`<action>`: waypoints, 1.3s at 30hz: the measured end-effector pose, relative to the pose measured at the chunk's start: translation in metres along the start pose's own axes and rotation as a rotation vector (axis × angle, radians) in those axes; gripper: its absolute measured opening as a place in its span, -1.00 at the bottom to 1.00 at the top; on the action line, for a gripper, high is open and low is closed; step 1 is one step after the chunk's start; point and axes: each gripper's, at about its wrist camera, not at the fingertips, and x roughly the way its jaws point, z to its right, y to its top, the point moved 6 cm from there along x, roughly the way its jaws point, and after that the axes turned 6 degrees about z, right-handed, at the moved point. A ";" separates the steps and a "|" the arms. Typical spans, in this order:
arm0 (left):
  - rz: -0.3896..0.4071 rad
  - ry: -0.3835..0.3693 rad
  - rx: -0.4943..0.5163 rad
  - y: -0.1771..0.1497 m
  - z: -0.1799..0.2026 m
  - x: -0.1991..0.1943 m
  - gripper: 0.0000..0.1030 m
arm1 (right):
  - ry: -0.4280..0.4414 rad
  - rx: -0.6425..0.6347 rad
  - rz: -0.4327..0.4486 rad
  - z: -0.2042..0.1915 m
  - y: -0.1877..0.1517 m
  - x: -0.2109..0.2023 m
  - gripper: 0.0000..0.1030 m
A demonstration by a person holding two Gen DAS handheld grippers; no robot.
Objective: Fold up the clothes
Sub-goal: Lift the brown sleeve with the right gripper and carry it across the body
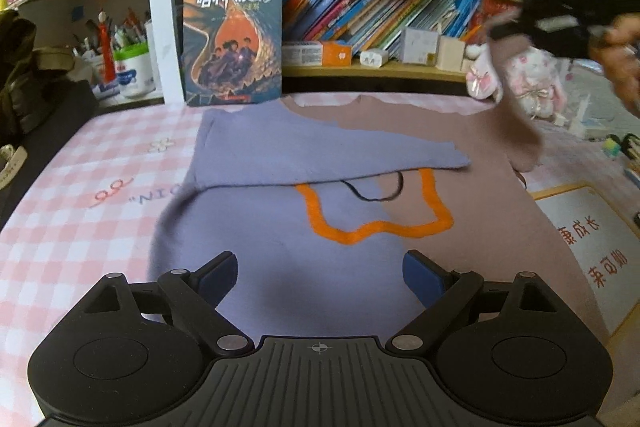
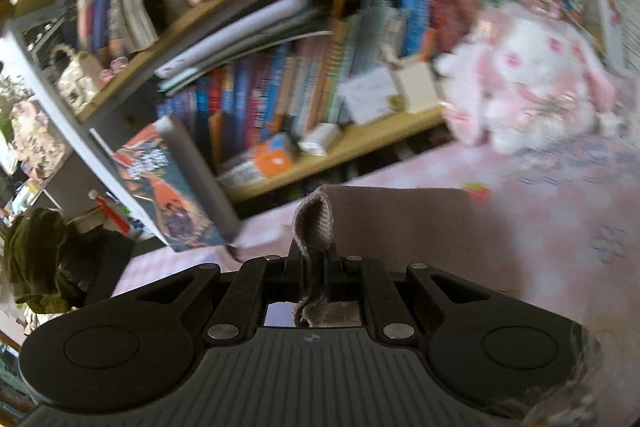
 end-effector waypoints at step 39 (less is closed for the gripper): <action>0.004 0.029 -0.061 -0.003 -0.099 -0.001 0.79 | -0.108 -0.189 -0.054 -0.153 -0.047 0.157 -0.84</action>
